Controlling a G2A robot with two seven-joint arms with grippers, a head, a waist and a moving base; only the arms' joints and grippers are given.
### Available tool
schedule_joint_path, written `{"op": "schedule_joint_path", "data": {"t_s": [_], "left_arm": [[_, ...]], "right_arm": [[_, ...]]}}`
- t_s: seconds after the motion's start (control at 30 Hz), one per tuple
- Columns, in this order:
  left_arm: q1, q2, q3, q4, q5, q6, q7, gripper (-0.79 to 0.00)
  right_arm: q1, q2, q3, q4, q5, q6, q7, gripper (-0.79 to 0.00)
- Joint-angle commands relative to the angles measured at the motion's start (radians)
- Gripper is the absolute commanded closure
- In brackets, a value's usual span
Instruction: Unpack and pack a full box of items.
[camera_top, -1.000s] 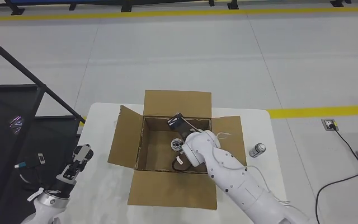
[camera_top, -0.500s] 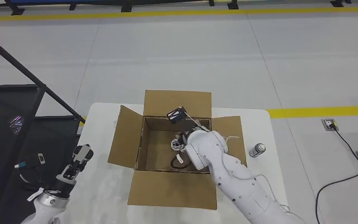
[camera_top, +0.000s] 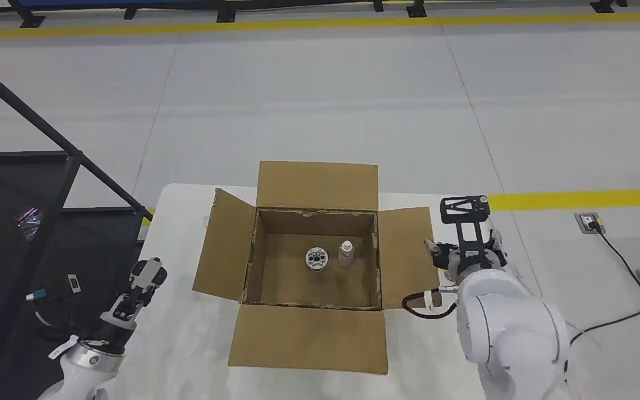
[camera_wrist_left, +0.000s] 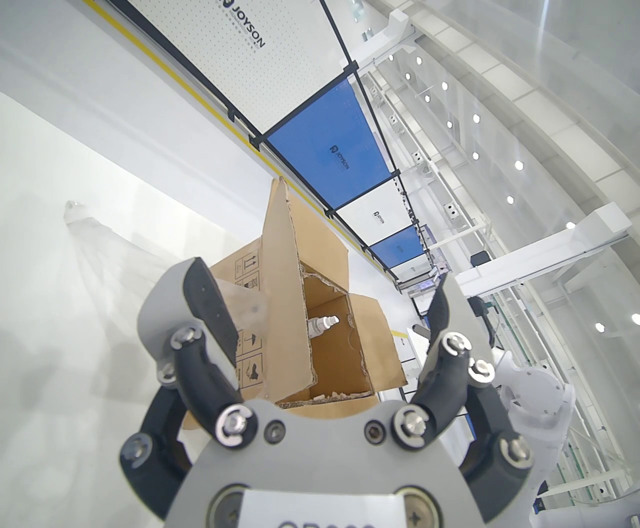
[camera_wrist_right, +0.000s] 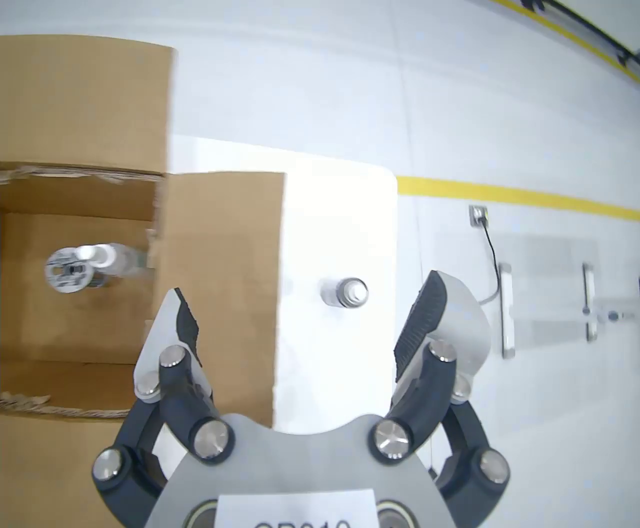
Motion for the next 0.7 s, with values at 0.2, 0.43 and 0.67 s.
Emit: {"op": "schedule_joint_path", "data": {"t_s": [0.2, 0.43, 0.67], "left_arm": [[0.0, 0.0, 0.0, 0.0, 0.0, 0.0, 0.0, -0.785], [0.0, 0.0, 0.0, 0.0, 0.0, 0.0, 0.0, -0.785], [0.0, 0.0, 0.0, 0.0, 0.0, 0.0, 0.0, -0.785]], "right_arm": [[-0.034, 0.006, 0.187, 0.16, 0.155, -0.037, -0.03, -0.785], [0.013, 0.009, 0.224, 0.365, 0.282, -0.093, -0.137, -0.785], [0.095, 0.012, 0.217, 0.527, 0.313, -0.113, -0.17, -0.785]]}}
